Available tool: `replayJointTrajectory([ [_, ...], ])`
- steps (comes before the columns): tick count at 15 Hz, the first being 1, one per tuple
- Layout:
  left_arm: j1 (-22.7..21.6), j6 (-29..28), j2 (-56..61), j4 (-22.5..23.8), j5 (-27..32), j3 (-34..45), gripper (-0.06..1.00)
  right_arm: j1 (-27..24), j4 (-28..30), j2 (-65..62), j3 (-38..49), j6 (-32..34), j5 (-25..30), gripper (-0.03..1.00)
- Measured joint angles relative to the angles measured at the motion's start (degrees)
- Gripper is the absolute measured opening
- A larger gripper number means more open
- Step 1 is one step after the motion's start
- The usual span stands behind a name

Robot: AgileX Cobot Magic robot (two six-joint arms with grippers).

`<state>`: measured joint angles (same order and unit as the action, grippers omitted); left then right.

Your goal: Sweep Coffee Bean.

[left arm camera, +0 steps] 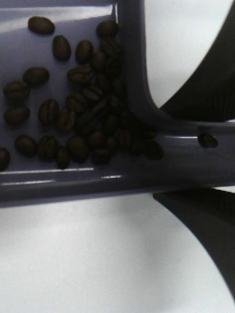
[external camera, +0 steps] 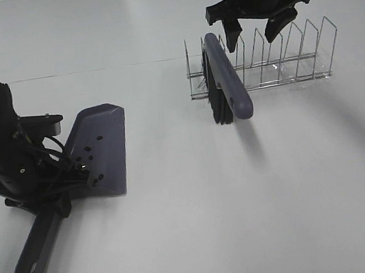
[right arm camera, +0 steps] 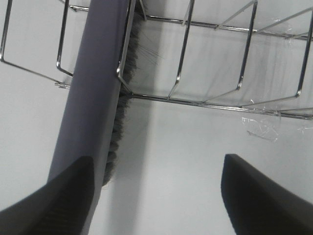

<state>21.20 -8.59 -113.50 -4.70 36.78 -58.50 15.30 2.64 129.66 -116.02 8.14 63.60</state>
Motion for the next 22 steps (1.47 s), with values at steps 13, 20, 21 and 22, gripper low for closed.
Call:
replayJointTrajectory([
  [13, 0.11, 0.06, 0.0, -0.97, 0.0, 0.0, 0.64, 0.0, 0.0, -4.01, 0.0, 0.0, 5.1, 0.63],
  [20, 0.11, 0.11, 3.38, -0.86, 10.83, -6.25, 0.73, 0.0, -0.34, -4.81, 0.0, -1.2, 6.19, 0.63],
  [21, 0.11, 0.17, 4.13, -0.8, 12.61, -7.91, 0.73, 0.0, -1.15, -4.98, 0.0, -1.26, 6.19, 0.63],
  [22, 0.11, 0.17, 5.16, -0.52, 14.44, -9.4, 0.73, 0.0, -2.06, -5.5, 0.0, -1.49, 6.25, 0.63],
])
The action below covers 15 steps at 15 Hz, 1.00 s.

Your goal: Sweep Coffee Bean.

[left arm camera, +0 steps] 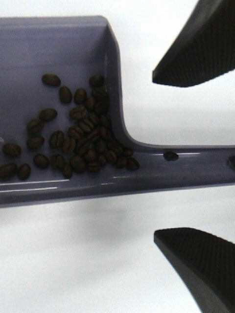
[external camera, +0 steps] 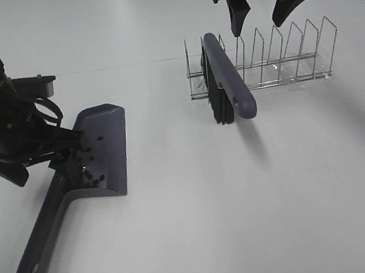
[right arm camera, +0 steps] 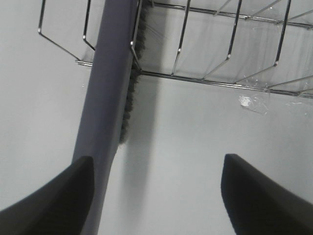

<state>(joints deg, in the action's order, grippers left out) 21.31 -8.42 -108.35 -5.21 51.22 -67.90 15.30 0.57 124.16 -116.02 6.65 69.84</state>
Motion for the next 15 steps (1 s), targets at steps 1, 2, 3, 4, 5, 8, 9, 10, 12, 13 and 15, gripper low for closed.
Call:
replayJointTrajectory([
  [1, -0.06, 0.11, 1.15, 0.74, 1.78, -1.43, 0.73, 0.0, -0.57, -0.86, 0.0, -0.11, 0.0, 0.63],
  [2, -0.17, 0.86, 2.18, 2.23, 3.32, -3.09, 0.73, 0.0, -0.57, -1.89, 0.0, -0.17, 0.0, 0.63],
  [3, -0.8, 1.66, 2.75, 2.81, 5.1, -4.81, 0.73, 0.0, -0.57, -2.69, 0.0, -0.23, 0.0, 0.63],
  [4, -1.38, 2.01, 2.86, 2.92, 5.84, -5.5, 0.73, 0.0, -0.57, -3.04, 0.0, -0.23, 0.0, 0.63],
  [5, -6.13, 4.01, 2.86, 3.27, 9.34, -8.42, 0.73, 0.0, -1.26, -5.33, 1.26, -0.52, 0.0, 0.63],
  [8, -14.95, 8.42, 4.3, 4.24, 10.49, -10.66, 0.73, 0.0, -1.43, -8.88, 4.58, -0.8, 0.06, 0.63],
  [9, -18.16, 9.17, 5.5, 4.24, 10.71, -10.66, 0.73, 0.0, -1.72, -10.6, 6.07, -0.97, 0.06, 0.63],
  [10, -20.91, 9.74, 6.99, 4.24, 11.29, -10.66, 0.73, 0.0, -2.29, -12.26, 7.68, -1.15, 0.06, 0.63],
  [12, -23.84, 9.97, 10.66, 3.95, 12.66, -10.31, 0.73, 0.0, -4.3, -16.44, 12.26, -1.15, 0.06, 0.63],
  [13, -24.01, 10.2, 12.2, 3.84, 12.66, -9.74, 0.73, 0.0, -4.87, -17.82, 13.75, -1.15, 0.06, 0.63],
  [15, -24.06, 11.0, 19.77, 2.58, 12.43, -4.7, 0.73, 0.0, -6.42, -24.29, 20.57, -1.15, 0.0, 0.63],
])
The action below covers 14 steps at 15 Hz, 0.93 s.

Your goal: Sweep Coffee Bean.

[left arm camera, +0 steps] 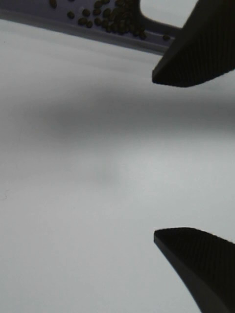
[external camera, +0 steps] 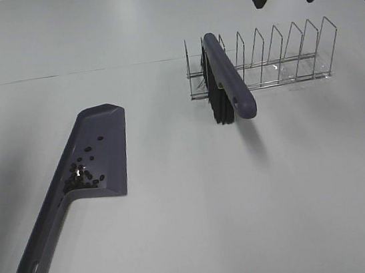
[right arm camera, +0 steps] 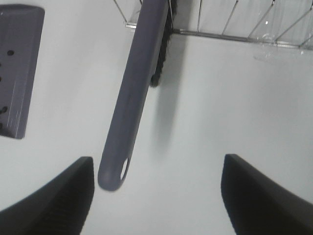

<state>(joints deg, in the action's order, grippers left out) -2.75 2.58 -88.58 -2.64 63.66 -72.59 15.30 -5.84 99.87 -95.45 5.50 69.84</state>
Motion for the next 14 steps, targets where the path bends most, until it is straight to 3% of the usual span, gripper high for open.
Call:
replayJointTrajectory([
  [8, 0.0, -0.23, 37.7, -1.32, -2.23, 27.96, 0.73, 0.0, 2.06, -31.57, 32.26, 0.0, 0.06, 0.63],
  [14, 0.23, -0.63, 58.56, -0.29, 2.81, 34.95, 0.73, 0.0, 3.04, -51.34, 48.13, -0.29, -0.52, 0.63],
])
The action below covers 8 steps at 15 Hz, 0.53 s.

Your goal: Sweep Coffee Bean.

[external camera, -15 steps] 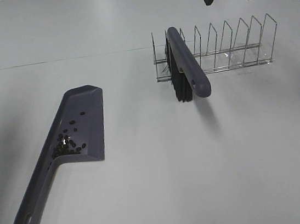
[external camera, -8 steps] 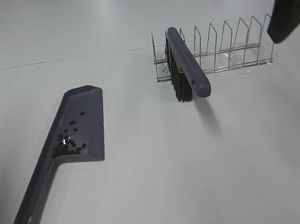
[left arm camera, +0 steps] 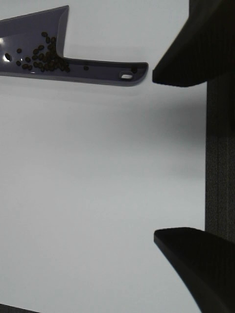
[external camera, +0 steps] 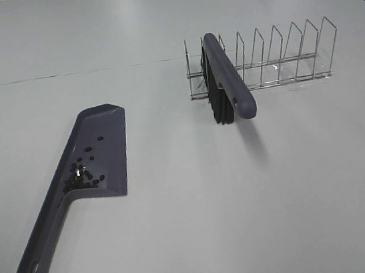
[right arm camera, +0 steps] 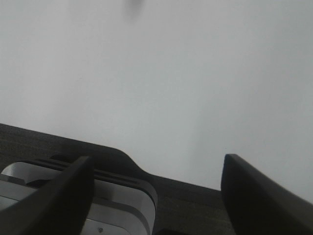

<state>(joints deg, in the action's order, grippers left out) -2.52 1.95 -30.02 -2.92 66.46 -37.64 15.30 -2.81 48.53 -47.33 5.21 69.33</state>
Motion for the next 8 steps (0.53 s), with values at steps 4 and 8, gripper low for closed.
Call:
replayJointTrajectory([
  [4, 4.64, -1.2, 2.86, 2.18, 0.86, 0.06, 0.73, 0.0, 0.0, -11.29, 6.93, -0.86, -2.52, 0.63],
  [8, 4.81, -6.93, 10.14, 7.51, 0.8, 4.07, 0.73, 0.0, 0.0, -25.5, 15.93, -1.43, -5.84, 0.63],
])
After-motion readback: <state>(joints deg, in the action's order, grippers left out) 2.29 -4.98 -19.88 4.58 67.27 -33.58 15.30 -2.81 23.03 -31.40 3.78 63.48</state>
